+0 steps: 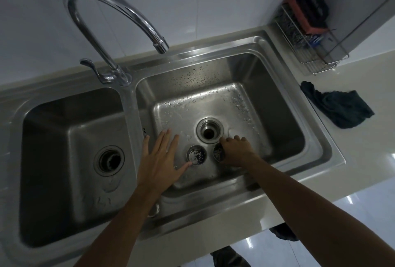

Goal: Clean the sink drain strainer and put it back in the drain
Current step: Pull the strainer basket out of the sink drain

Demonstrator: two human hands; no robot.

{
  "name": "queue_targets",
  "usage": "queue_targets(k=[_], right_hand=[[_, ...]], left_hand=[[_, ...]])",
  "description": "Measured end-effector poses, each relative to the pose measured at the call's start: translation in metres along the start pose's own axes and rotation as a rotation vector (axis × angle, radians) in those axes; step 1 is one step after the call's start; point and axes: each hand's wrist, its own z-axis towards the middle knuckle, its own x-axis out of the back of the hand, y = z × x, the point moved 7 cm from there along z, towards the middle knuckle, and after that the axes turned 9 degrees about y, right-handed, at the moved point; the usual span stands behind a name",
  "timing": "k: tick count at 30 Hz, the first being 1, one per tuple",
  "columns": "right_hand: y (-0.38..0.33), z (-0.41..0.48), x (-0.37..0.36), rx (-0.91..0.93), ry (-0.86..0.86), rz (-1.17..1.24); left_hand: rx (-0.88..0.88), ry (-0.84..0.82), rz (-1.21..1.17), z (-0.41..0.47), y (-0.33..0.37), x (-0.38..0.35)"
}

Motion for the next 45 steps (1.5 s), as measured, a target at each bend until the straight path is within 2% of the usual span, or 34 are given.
queue_targets(k=[13, 19, 29, 35, 38, 42, 45], right_hand=[[-0.001, 0.000, 0.000, -0.015, -0.030, -0.006], [0.020, -0.010, 0.037, -0.084, 0.071, 0.057], [0.151, -0.045, 0.198, -0.265, 0.438, 0.200], [0.239, -0.061, 0.261, -0.344, 0.634, 0.103], [0.272, -0.060, 0.263, -0.357, 0.611, 0.042], [0.296, -0.047, 0.244, -0.324, 0.494, -0.021], [0.297, -0.043, 0.238, -0.277, 0.519, -0.016]], left_hand=[[0.003, -0.069, 0.001, 0.001, 0.001, -0.002], [0.028, -0.188, -0.004, 0.012, 0.012, 0.007], [-0.159, 0.010, -0.194, 0.163, 0.160, 0.077], [-0.219, 0.054, -0.186, 0.245, 0.240, 0.095], [-0.247, 0.046, -0.184, 0.262, 0.265, 0.086], [-0.263, 0.015, -0.186, 0.262, 0.281, 0.069], [-0.273, 0.020, -0.185, 0.254, 0.276, 0.059]])
